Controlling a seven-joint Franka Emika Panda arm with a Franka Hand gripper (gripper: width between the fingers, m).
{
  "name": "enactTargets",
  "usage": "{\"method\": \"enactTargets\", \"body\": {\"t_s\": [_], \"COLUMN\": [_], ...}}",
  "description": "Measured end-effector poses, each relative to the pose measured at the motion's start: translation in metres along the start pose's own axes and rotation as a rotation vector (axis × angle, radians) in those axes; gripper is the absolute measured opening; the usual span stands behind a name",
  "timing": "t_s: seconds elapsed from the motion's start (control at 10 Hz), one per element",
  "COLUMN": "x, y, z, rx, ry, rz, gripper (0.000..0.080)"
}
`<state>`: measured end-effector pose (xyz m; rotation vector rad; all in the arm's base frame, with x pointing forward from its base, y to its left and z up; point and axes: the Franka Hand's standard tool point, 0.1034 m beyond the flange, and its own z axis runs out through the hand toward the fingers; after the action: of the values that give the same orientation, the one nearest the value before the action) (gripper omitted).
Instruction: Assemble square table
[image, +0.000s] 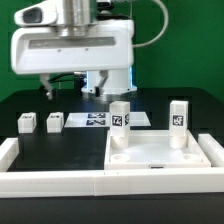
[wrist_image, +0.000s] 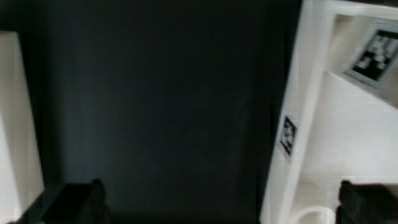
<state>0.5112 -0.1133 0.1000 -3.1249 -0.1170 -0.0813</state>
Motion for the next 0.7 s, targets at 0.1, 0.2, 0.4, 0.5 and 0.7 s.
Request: {"method": "enactTargets", "body": {"t_s": [0.1, 0.2, 0.4, 0.5, 0.7], "x": [-0.0034, -0.0028, -0.0027, -0.0026, -0.0123], "y": [0.0112, 0.0090, 0.0078, 0.0076, 0.0094], "z": [0.0036, 0.0037, 0.0041, 0.0042, 0.0122], "rx": [-0.006, -0.005, -0.005, -0.005, -0.005], "ry": [0.000, 0.000, -0.001, -0.001, -0.008], "rz": [-0.010, -0.011, -0.017, -0.017, -0.007], "gripper": [0.0649, 0.0649, 0.0649, 0.0649, 0.0649]}}
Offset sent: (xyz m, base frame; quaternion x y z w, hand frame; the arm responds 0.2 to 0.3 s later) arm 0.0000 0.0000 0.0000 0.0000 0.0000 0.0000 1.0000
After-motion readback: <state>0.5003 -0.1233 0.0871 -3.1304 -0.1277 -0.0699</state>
